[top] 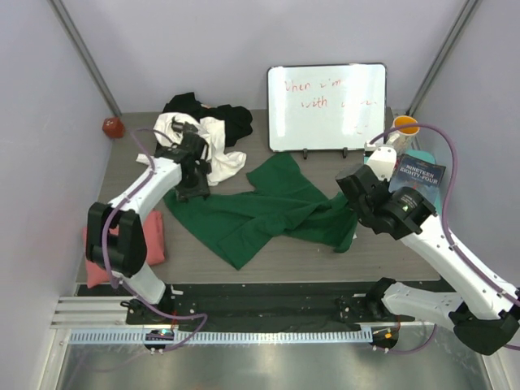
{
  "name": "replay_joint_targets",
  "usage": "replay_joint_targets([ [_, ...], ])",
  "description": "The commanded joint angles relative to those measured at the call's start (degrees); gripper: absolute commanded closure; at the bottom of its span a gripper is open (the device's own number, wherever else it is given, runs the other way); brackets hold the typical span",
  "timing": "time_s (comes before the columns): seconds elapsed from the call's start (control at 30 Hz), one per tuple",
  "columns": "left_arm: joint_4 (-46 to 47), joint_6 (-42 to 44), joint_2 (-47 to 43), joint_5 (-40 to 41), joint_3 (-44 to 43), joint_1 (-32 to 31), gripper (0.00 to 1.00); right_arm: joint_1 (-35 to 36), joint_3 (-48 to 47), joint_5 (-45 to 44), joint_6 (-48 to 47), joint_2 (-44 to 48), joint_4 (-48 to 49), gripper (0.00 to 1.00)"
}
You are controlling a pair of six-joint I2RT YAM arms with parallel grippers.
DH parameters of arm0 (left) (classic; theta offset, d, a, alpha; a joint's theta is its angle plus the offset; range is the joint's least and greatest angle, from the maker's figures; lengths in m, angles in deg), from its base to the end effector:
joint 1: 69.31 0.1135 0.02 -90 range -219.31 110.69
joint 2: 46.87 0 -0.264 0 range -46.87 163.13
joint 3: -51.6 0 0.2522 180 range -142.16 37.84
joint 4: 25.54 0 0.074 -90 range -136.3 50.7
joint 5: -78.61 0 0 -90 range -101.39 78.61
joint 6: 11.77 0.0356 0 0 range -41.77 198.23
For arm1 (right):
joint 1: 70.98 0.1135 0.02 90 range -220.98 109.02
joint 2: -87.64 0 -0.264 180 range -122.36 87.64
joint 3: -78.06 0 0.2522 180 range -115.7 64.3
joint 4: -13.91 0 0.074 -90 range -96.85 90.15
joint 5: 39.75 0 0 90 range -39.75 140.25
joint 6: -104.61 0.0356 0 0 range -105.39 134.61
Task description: Fold and stack the t-shirts
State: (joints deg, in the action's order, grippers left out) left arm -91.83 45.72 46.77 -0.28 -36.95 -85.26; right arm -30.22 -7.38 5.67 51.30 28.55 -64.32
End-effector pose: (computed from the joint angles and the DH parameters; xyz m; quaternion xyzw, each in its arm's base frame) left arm 0.3122 -0.0821 0.2514 -0.1569 0.9697 0.0210 0.1860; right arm 0.1464 0.0932 0.3738 0.0927 0.8784 -0.0907 0.4600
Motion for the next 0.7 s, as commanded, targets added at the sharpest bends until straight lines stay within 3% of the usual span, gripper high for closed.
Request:
replay_joint_targets([
  [0.0,-0.2,0.0,3.8,-4.5,-1.8,-5.6,0.46,-0.1,1.4,-0.4,3.9,0.9,-2.6,0.98],
  [0.2,0.7,-1.7,5.6,-9.8,2.6,-11.5,0.45,-0.1,1.3,-2.4,3.5,1.7,-2.3,0.97],
  [0.37,1.2,-3.0,1.3,-12.5,8.2,-13.7,0.45,-0.1,2.0,-3.1,2.8,1.4,-1.3,0.95],
  [0.67,0.9,-4.0,-1.2,-14.2,10.3,-16.7,0.45,-0.1,3.6,-1.7,1.5,1.0,2.0,0.96],
])
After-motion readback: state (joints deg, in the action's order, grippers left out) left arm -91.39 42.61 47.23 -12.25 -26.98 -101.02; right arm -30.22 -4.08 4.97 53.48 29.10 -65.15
